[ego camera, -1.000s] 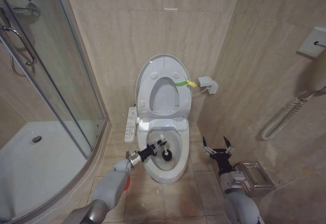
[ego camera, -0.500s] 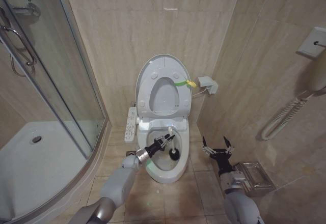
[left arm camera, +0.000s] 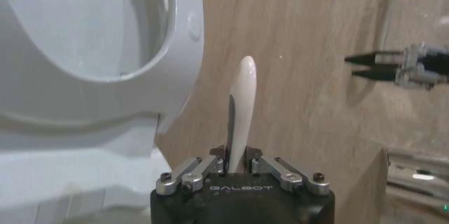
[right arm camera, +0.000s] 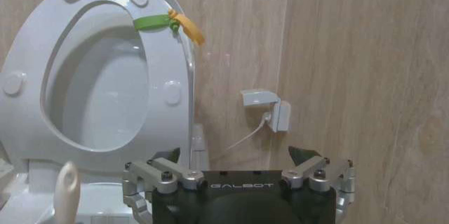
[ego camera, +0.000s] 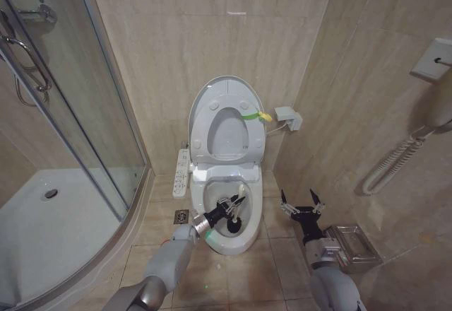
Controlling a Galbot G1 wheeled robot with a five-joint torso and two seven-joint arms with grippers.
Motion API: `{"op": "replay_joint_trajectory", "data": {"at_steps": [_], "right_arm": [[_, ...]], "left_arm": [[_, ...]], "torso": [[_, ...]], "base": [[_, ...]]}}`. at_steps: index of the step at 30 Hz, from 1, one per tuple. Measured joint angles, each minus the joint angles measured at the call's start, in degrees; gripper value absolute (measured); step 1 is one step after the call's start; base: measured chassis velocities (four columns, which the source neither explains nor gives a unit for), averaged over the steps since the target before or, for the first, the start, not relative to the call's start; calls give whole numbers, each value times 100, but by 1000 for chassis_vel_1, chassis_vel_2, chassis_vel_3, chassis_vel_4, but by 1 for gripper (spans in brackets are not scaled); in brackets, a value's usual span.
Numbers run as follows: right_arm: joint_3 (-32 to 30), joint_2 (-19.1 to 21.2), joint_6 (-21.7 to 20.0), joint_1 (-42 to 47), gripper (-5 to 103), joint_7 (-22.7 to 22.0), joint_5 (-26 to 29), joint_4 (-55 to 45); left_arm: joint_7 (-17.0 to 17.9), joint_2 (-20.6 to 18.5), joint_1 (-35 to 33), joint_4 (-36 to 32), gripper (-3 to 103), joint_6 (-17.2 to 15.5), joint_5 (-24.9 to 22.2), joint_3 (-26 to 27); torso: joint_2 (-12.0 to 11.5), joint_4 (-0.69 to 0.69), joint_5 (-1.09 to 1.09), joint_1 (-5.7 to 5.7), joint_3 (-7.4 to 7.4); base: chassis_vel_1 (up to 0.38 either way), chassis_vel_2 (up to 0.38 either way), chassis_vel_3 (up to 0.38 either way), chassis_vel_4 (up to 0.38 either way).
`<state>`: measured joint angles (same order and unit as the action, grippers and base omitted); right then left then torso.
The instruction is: Open the toilet lid, clean the toilet bowl with a toilet brush, close the toilet lid, and flush.
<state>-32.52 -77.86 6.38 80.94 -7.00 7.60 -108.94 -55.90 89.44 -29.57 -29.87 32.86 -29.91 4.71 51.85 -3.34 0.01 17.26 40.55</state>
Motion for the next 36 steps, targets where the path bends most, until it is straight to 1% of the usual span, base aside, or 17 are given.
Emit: {"op": "replay_joint_trajectory", "data": {"at_steps": [4,7,11,14,17,20,21,23,28,31,32,36], "right_arm": [[0,0,0,0,100,0,0,0],[0,0,0,0,100,0,0,0],[0,0,0,0,100,0,0,0],[0,0,0,0,100,0,0,0],[0,0,0,0,100,0,0,0],[0,0,0,0,100,-1,0,0],[0,0,0,0,100,0,0,0],[0,0,0,0,100,0,0,0],[0,0,0,0,100,-1,0,0],[0,0,0,0,100,-1,0,0],[0,0,0,0,100,0,0,0],[0,0,0,0,100,0,0,0]], "left_arm": [[-2,-29,25,-334,17,-59,-119,-44],[-5,-10,15,-408,17,-66,-137,-55],[-22,55,-72,-280,17,-51,-12,-50],[-78,72,-233,-53,17,43,188,-17],[-104,57,-311,-7,17,68,248,-1],[-112,22,-363,-50,17,68,252,3],[-113,4,-367,-106,17,59,225,3],[-108,-33,-342,-278,17,1,133,-6],[-93,-67,-237,-552,20,-60,-2,-39],[-90,-56,-205,-603,20,-69,-76,-34],[-90,-47,-199,-608,17,-70,-87,-30],[-90,-48,-219,-612,17,-67,-93,-10]], "torso": [[0,-3,-1,0,0],[0,-3,-1,0,0],[0,-3,-1,0,0],[1,-1,-2,-1,-2],[2,-4,-4,-1,-3],[1,-2,-3,-1,-2],[0,0,-2,0,0],[-1,1,2,1,0],[-1,-2,0,1,1],[-1,-2,-1,1,1],[-1,-2,-1,1,1],[-1,-2,-2,1,0]], "base": [[0,0,0,0],[0,0,0,0],[0,0,0,0],[0,0,0,0],[0,0,0,0],[0,0,0,0],[0,0,0,0],[0,0,0,0],[0,0,0,0],[0,0,0,0],[0,0,0,0],[0,0,0,0]]}}
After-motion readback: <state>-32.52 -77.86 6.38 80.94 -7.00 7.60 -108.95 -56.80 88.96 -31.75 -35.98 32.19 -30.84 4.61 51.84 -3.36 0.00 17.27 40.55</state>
